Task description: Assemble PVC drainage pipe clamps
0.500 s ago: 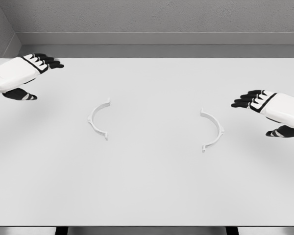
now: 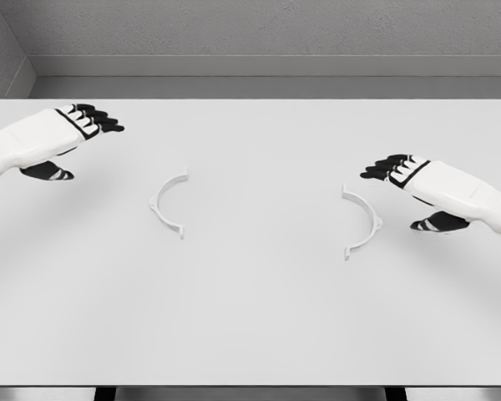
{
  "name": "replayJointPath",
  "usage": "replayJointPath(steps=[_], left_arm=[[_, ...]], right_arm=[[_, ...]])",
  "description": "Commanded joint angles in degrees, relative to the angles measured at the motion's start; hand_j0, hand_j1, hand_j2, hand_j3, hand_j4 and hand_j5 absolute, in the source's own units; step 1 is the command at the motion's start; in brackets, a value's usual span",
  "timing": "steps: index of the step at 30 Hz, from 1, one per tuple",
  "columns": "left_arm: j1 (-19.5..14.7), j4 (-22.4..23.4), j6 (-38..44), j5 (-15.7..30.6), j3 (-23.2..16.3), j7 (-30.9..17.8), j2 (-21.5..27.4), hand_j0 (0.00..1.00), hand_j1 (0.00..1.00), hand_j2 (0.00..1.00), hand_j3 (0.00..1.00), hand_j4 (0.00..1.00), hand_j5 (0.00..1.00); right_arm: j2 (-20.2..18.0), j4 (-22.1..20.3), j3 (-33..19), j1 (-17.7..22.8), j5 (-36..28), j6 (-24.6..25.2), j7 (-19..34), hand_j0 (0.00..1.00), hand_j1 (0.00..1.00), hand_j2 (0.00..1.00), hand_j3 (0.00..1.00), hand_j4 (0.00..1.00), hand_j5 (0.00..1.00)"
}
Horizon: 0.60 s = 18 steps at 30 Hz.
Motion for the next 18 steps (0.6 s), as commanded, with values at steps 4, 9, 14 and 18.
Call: replayJointPath(steps=[4, 9, 14, 18], left_arm=[[0.0, 0.1, 0.1, -4.6, -1.6, 0.0, -3.5, 1.0, 1.0, 1.0, 1.0, 1.0, 1.0], [0.0, 0.2, 0.1, -6.2, -2.4, 0.1, -3.6, 1.0, 1.0, 1.0, 1.0, 1.0, 1.0], [0.0, 0.2, 0.1, -6.7, -2.5, 0.1, -3.6, 1.0, 1.0, 1.0, 1.0, 1.0, 1.0], [-0.1, 0.2, 0.1, -7.1, -2.5, 0.1, -4.1, 1.0, 1.0, 1.0, 1.0, 1.0, 1.0]], right_arm=[[3.2, 6.7, 5.0, -1.8, 1.4, 0.1, 0.0, 1.0, 1.0, 1.0, 1.0, 1.0, 1.0], [3.6, 8.0, 5.3, -2.2, 1.5, 0.1, 0.0, 1.0, 1.0, 1.0, 1.0, 1.0, 1.0], [4.4, 8.7, 5.3, -3.3, 2.1, 0.1, 0.0, 1.0, 1.0, 1.0, 1.0, 1.0, 1.0], [4.4, 11.9, 5.3, -5.6, 2.1, 0.1, 0.0, 1.0, 1.0, 1.0, 1.0, 1.0, 1.0]])
